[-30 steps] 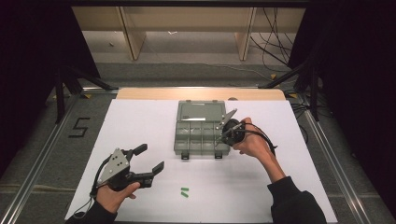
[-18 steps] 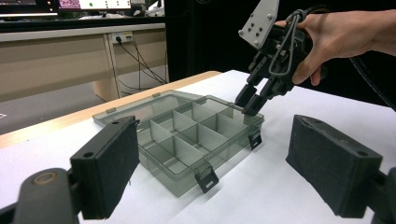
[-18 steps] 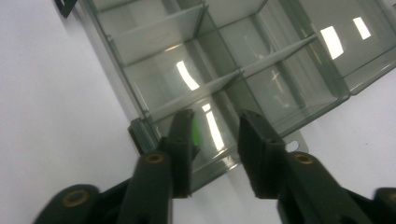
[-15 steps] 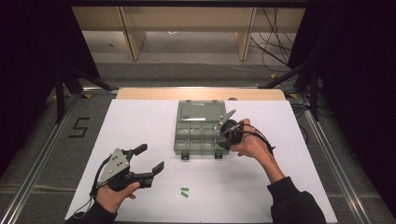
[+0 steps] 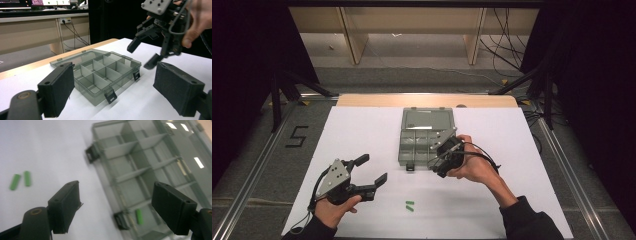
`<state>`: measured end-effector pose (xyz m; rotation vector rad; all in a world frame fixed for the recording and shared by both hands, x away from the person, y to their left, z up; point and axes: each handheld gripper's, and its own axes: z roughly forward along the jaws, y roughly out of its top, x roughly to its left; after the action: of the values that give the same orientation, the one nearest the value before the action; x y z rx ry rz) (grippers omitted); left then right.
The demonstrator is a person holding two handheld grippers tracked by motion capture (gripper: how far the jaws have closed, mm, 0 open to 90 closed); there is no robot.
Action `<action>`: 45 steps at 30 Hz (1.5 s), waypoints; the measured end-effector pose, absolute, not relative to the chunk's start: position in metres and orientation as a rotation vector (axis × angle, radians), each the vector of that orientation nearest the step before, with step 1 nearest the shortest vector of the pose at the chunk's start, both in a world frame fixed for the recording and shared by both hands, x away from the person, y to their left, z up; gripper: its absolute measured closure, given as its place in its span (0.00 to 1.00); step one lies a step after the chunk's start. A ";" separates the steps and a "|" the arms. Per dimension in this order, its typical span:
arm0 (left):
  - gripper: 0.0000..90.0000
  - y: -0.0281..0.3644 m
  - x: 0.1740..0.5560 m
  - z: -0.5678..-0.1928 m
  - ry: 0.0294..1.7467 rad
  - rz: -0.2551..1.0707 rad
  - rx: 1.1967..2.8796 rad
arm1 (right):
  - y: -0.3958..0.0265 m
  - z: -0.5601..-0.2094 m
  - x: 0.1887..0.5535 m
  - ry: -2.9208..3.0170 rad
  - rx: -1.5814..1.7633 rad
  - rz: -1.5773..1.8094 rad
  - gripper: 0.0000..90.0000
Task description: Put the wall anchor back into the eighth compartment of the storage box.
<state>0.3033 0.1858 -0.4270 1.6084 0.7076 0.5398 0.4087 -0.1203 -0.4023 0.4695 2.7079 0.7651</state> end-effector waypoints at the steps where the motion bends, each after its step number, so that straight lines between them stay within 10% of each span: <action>1: 0.18 0.186 0.303 -0.427 0.709 0.539 1.609 | -0.118 -0.403 0.405 2.716 0.457 0.767 0.26; 45: 0.18 0.186 0.303 -0.427 0.715 0.544 1.597 | -0.044 -0.453 0.358 2.985 0.144 0.663 0.58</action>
<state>0.3033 0.1861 -0.4270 1.5968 0.7149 0.5440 0.3576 -0.0445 -0.4527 0.1436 2.9853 0.6629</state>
